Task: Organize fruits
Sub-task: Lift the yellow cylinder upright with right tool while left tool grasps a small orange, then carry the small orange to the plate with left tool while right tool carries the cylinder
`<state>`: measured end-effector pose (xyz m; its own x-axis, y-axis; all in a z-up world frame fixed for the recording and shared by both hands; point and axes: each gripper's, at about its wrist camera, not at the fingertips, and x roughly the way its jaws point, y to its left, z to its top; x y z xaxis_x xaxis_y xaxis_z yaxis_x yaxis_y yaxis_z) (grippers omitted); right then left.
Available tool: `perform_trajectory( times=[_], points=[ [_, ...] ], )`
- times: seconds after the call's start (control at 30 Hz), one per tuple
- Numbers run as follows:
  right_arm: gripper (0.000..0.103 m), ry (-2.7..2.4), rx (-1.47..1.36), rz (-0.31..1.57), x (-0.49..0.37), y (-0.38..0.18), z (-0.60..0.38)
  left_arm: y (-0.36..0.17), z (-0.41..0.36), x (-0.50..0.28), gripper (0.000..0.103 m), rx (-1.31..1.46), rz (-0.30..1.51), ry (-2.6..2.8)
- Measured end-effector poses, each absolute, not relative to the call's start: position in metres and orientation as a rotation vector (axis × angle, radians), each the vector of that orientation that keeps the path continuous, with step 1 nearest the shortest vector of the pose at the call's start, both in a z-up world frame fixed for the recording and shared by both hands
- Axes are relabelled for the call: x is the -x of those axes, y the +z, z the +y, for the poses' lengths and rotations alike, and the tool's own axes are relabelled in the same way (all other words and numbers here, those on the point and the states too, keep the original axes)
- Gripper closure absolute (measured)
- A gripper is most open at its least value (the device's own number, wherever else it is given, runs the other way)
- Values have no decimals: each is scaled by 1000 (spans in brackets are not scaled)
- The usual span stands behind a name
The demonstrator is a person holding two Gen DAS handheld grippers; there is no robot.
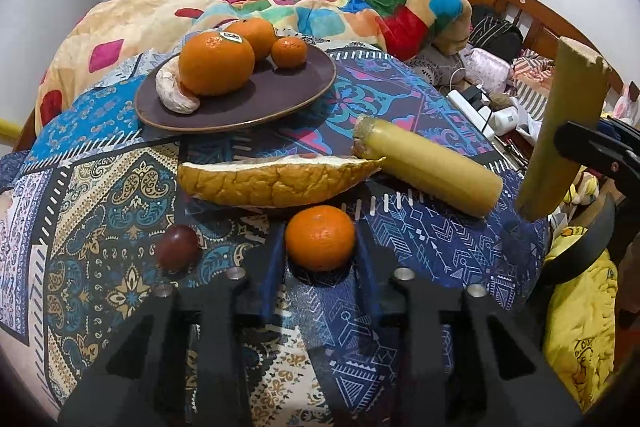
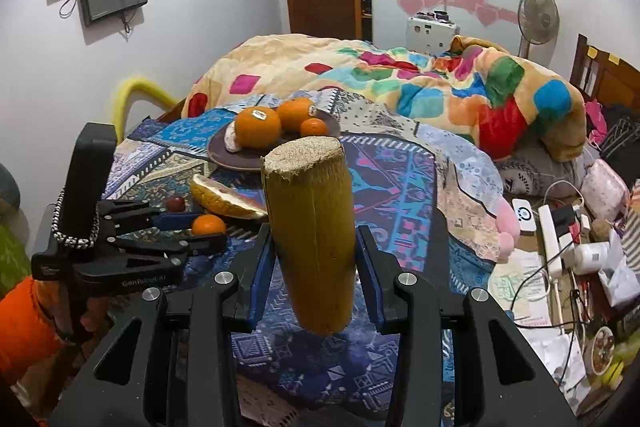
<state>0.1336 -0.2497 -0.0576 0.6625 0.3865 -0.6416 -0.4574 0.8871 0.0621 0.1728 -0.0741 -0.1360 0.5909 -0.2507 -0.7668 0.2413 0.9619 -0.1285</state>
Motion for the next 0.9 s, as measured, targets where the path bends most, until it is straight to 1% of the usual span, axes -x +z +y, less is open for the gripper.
perform_trajectory(
  times=[0.17,0.5,0.73,0.9],
  points=[
    [67,472,97,702,-137,-58,-252,-132,-68,-170,70,19,885,-285],
    [67,489,87,679,-156,-48,-236,-101,-32,-159,70,21,800,-236],
    [67,508,112,639,-165,-35,-217,-80,-5,-173,70,34,748,-191],
    [67,528,124,627,-177,-29,-201,-74,8,-187,70,49,739,-173]
  ],
)
